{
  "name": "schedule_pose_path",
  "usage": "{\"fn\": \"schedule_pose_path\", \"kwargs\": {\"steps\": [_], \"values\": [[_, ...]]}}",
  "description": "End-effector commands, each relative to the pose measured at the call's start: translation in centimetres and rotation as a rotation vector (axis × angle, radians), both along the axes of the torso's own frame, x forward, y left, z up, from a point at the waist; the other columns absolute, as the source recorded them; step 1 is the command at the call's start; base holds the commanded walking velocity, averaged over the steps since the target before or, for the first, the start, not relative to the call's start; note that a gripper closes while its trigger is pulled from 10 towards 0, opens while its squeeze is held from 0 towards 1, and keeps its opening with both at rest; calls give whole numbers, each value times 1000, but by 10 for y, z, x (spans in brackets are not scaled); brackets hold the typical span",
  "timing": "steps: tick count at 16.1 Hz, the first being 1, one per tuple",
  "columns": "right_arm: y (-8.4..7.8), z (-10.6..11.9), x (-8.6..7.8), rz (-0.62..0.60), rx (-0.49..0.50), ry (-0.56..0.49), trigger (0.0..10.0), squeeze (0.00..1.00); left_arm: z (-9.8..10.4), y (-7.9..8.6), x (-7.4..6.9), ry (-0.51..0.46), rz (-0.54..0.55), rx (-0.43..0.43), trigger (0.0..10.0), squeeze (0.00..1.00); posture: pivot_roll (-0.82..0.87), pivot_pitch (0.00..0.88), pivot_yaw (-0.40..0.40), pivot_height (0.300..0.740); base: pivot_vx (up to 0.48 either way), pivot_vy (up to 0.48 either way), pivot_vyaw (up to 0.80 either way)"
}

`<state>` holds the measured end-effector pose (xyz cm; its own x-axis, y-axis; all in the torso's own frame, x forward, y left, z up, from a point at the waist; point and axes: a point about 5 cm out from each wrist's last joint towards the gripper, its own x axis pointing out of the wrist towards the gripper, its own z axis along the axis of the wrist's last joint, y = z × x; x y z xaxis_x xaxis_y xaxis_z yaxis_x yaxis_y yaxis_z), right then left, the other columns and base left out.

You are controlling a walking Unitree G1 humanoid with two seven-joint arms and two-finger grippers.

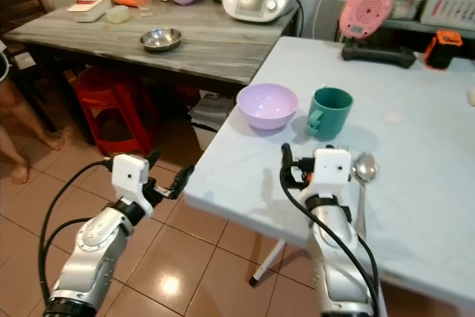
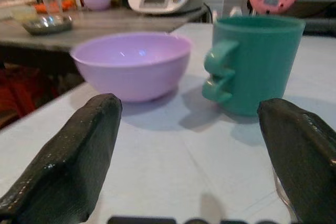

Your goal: Setting the table

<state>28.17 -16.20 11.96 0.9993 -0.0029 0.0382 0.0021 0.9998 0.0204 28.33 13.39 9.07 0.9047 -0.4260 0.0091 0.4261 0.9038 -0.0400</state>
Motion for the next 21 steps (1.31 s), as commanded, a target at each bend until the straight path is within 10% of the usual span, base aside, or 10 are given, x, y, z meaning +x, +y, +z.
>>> {"fn": "schedule_pose_path", "kwargs": {"steps": [1,21], "values": [[6,8,2,19,-4,-30,10000,0,2,4,1,-7,11,12,10000,0,20,0,32,740,0,0,0],[6,9,1,29,-10,-32,10000,0,1,-1,-2,-10,-23,3,10000,0,12,0,29,740,53,0,68]]}}
